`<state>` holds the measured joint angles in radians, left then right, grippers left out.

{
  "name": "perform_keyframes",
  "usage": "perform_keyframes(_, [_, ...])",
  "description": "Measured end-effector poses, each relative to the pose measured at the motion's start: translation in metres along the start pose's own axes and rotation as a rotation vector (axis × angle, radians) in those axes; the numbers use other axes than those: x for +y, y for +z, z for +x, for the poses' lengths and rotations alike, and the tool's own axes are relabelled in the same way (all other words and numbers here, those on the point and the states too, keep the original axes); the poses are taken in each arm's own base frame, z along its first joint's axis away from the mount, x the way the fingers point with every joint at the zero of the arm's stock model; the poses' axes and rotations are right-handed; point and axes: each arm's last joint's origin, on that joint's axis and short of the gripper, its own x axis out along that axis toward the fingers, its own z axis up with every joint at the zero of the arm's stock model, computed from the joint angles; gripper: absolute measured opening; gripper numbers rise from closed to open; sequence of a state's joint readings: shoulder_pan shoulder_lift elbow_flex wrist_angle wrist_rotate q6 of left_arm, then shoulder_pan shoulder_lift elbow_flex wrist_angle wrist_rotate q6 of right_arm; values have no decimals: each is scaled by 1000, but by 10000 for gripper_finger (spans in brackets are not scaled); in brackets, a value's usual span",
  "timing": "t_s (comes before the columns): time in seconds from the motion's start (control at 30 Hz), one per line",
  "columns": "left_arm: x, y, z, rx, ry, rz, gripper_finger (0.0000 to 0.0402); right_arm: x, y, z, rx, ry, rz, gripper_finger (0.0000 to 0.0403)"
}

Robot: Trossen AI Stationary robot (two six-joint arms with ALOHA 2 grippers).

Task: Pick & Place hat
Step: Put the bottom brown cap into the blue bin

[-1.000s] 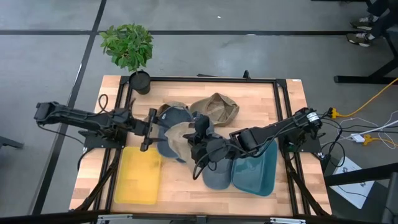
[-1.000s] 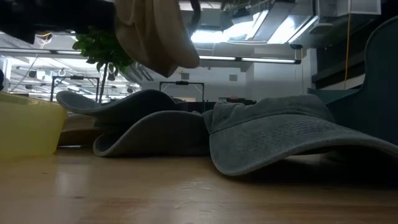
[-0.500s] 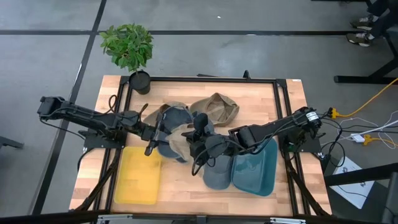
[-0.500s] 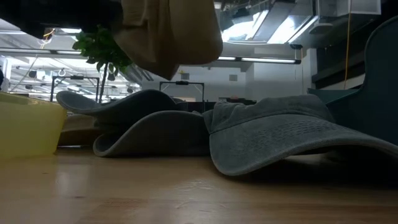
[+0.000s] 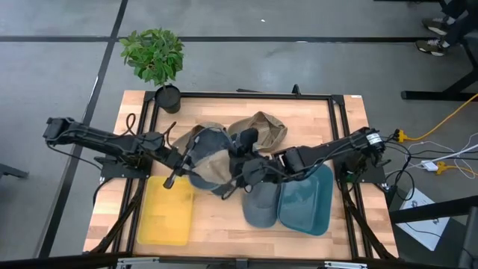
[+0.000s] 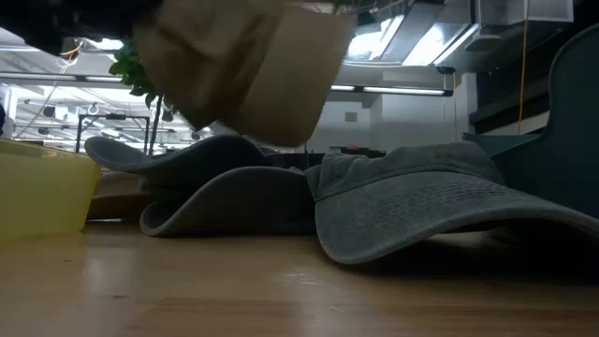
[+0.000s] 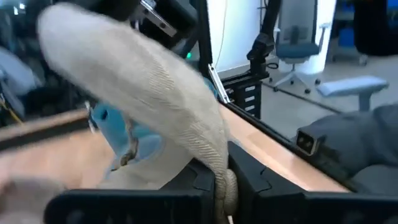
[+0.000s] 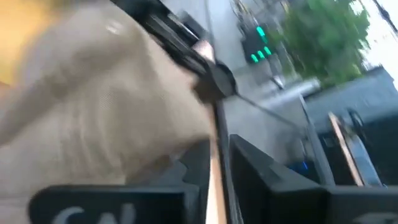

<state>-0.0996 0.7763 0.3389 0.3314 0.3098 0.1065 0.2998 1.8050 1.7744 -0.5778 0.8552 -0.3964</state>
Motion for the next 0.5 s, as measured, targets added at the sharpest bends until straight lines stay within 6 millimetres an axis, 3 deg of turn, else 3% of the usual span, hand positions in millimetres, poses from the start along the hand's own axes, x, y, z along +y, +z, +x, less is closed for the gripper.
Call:
perform_keyframes(0.2, [12,-3,-7,13,148,-328,17,-5,-7,6,69,-69,76,138])
perform_keyframes(0.37, [31,-2,-14,-19,289,-402,14,-7,-4,6,41,-69,155,214])
perform_keyframes(0.5, [47,18,-21,-144,362,-411,15,-9,4,6,-33,-44,229,258])
